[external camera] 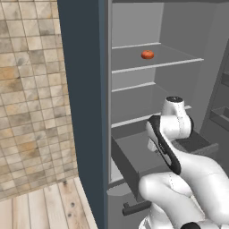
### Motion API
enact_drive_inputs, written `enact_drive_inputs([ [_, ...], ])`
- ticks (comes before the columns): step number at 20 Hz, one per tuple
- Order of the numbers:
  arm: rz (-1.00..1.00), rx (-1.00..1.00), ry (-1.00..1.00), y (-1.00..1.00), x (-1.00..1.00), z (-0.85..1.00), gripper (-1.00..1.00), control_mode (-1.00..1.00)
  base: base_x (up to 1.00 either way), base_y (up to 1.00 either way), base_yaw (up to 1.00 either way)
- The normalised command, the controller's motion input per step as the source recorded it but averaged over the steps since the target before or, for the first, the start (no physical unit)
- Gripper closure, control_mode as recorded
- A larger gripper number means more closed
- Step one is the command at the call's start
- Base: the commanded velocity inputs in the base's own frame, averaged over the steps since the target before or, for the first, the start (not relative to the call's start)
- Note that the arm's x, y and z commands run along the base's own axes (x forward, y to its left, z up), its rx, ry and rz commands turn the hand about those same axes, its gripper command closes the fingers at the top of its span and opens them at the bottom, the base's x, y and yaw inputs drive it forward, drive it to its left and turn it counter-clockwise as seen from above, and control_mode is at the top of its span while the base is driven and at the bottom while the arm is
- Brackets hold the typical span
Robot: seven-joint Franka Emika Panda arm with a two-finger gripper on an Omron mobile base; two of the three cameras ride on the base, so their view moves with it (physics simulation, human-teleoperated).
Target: Place the broccoli and garlic inside the fridge drawer. Close the drawer after placing the vegetables.
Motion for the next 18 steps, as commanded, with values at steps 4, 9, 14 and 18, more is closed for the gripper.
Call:
enact_drive_inputs([
  [4,-0.03,-0.02,-0.10,0.23,-0.70,1.00,-1.00,-1.00,0.00,0.00,0.00],
  [9,-0.04,0.00,-0.04,0.02,-0.98,0.93,-1.00,-1.00,0.00,0.00,0.00],
  [14,-0.04,0.00,-0.01,0.16,-0.87,0.50,-1.00,-1.00,0.00,0.00,0.00],
  [18,0.00,0.00,0.01,0.38,-0.24,0.05,-1.00,-1.00,0.00,0.00,0.00],
])
